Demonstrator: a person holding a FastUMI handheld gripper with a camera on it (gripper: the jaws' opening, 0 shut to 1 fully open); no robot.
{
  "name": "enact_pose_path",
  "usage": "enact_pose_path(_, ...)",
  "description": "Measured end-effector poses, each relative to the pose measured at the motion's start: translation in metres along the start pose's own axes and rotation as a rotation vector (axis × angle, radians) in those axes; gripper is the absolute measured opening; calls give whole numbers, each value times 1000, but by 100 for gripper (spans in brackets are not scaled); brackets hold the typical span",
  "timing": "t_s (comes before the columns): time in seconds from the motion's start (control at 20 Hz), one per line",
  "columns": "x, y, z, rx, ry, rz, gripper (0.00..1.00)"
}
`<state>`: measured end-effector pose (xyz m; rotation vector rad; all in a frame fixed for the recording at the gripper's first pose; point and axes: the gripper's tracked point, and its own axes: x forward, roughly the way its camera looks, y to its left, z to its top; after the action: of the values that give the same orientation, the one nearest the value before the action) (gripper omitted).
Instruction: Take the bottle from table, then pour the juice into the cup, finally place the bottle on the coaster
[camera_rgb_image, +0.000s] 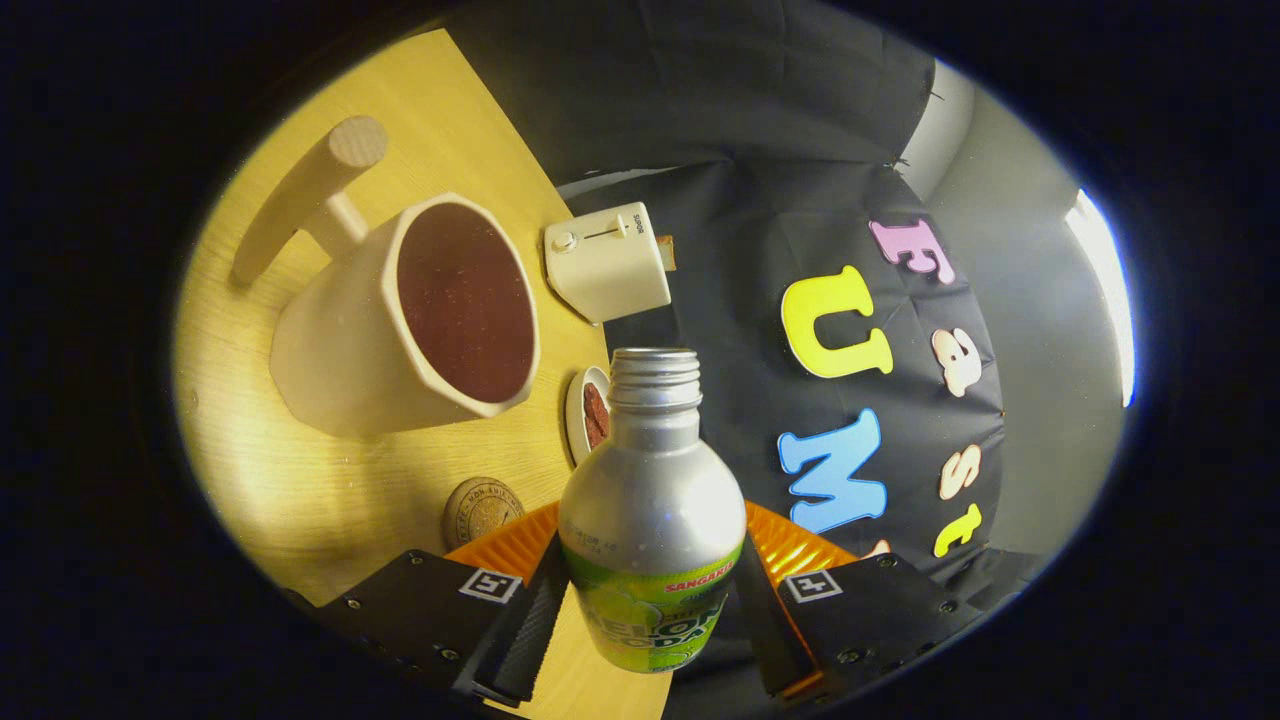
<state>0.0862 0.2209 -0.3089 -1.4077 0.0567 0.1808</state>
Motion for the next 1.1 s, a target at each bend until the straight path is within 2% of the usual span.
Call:
enact_pose_path(0.45,1,-5,0,-133,-4,-29,80)
enact_pose_path(0.65,3,-5,3,-172,-9,-15,80)
enact_pose_path(0.95,1,-16,5,-291,-22,-56,80)
enact_pose_path(1.1,2,-17,7,-311,-31,-57,80)
